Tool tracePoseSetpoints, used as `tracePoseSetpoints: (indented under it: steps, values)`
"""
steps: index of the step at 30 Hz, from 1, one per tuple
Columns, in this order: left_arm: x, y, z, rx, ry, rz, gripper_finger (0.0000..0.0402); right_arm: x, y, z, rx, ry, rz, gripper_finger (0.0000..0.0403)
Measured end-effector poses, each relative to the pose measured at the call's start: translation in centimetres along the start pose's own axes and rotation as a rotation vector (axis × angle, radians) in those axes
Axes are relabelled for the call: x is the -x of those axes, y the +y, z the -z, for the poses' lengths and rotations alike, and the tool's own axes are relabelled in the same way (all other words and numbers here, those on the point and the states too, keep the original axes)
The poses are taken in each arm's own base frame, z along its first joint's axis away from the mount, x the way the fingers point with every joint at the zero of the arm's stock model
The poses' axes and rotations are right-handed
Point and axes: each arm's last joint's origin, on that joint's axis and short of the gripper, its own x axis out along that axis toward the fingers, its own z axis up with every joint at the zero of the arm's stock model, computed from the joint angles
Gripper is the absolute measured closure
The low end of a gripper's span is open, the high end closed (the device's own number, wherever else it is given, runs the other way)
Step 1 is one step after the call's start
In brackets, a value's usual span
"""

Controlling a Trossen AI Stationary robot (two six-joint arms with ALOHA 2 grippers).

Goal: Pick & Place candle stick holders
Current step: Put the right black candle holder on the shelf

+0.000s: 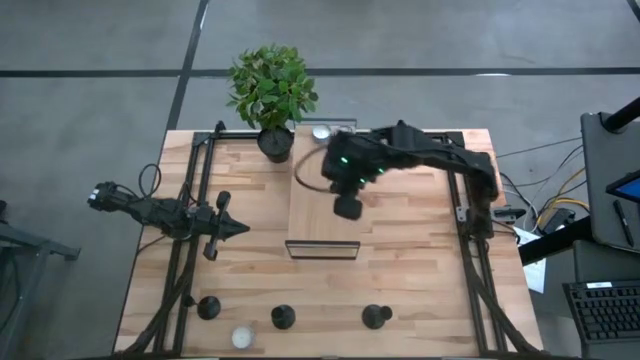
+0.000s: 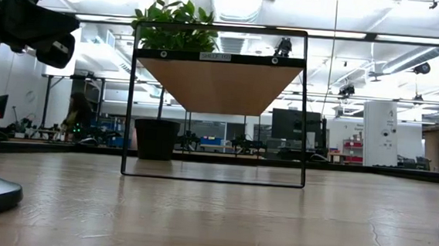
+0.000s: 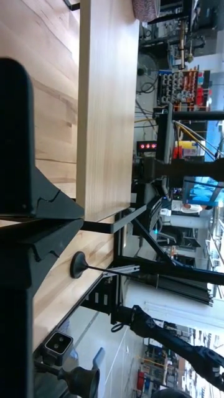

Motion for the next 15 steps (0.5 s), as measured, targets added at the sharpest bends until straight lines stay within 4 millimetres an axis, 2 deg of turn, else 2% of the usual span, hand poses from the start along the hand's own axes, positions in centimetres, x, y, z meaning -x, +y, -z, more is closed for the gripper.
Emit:
tracePoseSetpoints:
  steps: [2, 8, 15]
  values:
    - [0.0, 0.0, 0.0, 0.000, 0.000, 0.000, 0.0401, 1.5, 1.8, 0.8, 0.036, -0.027, 0.028, 0.0390]
    - [0.0, 0.0, 0.0, 0.000, 0.000, -0.001, 0.0401, 4.8, 6.3, 4.1, 0.087, -0.069, 0.058, 0.0394]
    - [0.0, 0.0, 0.0, 0.000, 0.000, -0.001, 0.0401, 6.8, 10.4, 9.6, 0.101, -0.083, 0.101, 0.0394]
